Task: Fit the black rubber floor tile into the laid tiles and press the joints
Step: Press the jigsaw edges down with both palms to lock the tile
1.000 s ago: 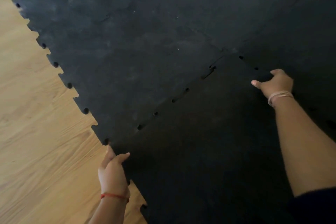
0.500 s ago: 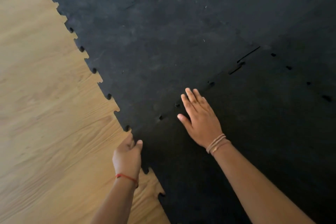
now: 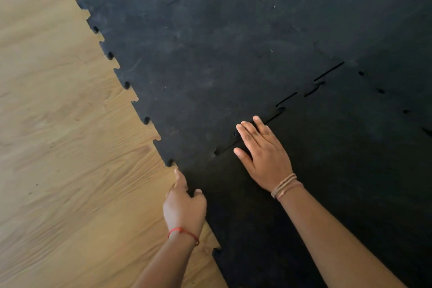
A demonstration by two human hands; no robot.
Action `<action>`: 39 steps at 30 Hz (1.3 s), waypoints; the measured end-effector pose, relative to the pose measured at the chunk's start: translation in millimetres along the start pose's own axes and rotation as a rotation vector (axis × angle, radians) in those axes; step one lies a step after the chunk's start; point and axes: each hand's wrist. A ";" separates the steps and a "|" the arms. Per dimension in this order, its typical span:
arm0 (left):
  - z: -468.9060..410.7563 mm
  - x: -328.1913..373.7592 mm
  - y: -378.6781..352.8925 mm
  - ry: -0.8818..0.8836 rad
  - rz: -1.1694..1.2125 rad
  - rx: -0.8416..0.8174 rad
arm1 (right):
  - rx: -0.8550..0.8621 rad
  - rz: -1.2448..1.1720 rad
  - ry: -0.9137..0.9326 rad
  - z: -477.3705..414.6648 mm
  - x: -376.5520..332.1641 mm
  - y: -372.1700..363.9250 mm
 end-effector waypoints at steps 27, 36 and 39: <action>-24.3 -45.9 6.0 -0.871 -0.718 0.053 | -0.368 0.169 0.465 43.3 -29.3 -13.6; -27.0 -39.6 10.9 -0.907 -0.717 -0.009 | -0.458 0.174 0.367 34.9 -46.5 -5.9; -30.1 -35.4 13.0 -0.909 -0.791 -0.058 | -0.577 0.202 0.296 25.5 -55.0 -2.5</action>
Point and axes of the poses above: each hand's wrist, its own z-axis away from the middle knuckle, its own y-axis out of the back of the hand, x = y × z, and after that the axes turned 12 degrees about -z, right-handed
